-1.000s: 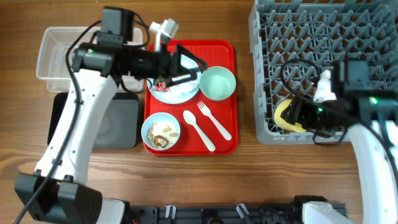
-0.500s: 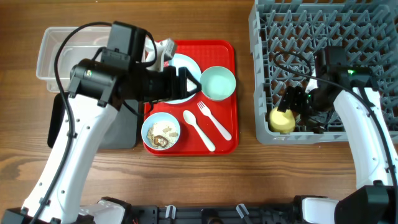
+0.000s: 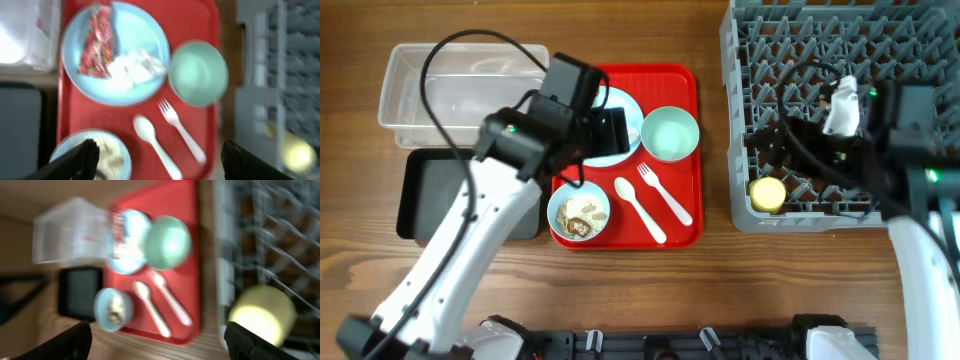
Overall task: Sort waste into correct bins and load items into the dishwasher rack
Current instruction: 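Place the yellow cup into the dishwasher rack with the right gripper, then grasp the red wrapper on the blue plate with the left gripper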
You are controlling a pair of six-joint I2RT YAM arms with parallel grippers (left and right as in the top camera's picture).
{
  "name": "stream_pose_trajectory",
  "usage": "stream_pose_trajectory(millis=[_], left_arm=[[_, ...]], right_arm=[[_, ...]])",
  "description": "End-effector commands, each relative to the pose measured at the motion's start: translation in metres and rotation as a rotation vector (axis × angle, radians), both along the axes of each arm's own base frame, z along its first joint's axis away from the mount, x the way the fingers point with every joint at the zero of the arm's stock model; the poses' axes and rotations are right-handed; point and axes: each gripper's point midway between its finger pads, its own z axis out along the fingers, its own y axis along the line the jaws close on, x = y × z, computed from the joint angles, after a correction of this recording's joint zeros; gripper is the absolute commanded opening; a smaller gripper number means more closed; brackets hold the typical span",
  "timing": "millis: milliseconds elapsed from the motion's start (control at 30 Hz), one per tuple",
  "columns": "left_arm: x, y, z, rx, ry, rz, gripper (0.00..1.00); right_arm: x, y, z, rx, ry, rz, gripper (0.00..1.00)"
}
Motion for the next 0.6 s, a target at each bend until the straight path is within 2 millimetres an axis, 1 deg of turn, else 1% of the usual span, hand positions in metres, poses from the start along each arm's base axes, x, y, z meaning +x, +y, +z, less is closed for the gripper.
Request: stream_pose_trajectory(millis=[0, 33, 67, 100, 133, 167, 233, 300, 367, 433, 467, 500, 567], left_arm=[[0.034, 0.011, -0.054, 0.149, -0.014, 0.024, 0.83], [0.041, 0.01, -0.062, 0.155, -0.015, 0.017, 0.84], [0.055, 0.005, -0.078, 0.167, -0.019, -0.001, 0.87], [0.063, 0.001, -0.091, 0.174, -0.018, -0.011, 0.9], [0.069, -0.002, -0.1, 0.176, -0.019, -0.014, 0.95], [0.077, -0.005, -0.113, 0.183, -0.018, -0.024, 0.98], [0.086, -0.01, -0.138, 0.197, -0.004, -0.037, 0.99], [0.092, -0.01, -0.159, 0.204, 0.014, -0.033, 0.97], [0.096, -0.008, -0.178, 0.209, 0.034, -0.021, 0.89], [0.098, -0.008, -0.189, 0.194, 0.051, -0.006, 0.78], [0.099, -0.009, -0.194, 0.178, 0.061, 0.003, 0.7], [0.099, -0.01, -0.196, 0.162, 0.068, 0.007, 0.57], [0.099, -0.01, -0.196, 0.125, 0.081, 0.041, 0.38]], right_arm=[[-0.013, 0.016, 0.027, 0.082, -0.078, 0.08, 0.87], [-0.014, 0.017, 0.028, 0.083, -0.081, 0.081, 0.87], [-0.016, 0.017, 0.029, 0.084, -0.082, 0.083, 0.87], [-0.017, 0.017, 0.029, 0.085, -0.078, 0.082, 0.87], [-0.017, 0.017, 0.028, 0.085, -0.074, 0.082, 0.87], [-0.018, 0.017, 0.027, 0.086, -0.069, 0.082, 0.87], [-0.019, 0.017, 0.025, 0.086, -0.057, 0.082, 0.87], [-0.02, 0.017, 0.025, 0.087, -0.052, 0.081, 0.87], [-0.021, 0.018, 0.024, 0.089, -0.045, 0.083, 0.87], [-0.022, 0.018, 0.023, 0.088, -0.042, 0.085, 0.87], [-0.022, 0.018, 0.023, 0.088, -0.04, 0.085, 0.87], [-0.022, 0.018, 0.023, 0.088, -0.039, 0.085, 0.87], [-0.022, 0.018, 0.023, 0.088, -0.04, 0.085, 0.87]])
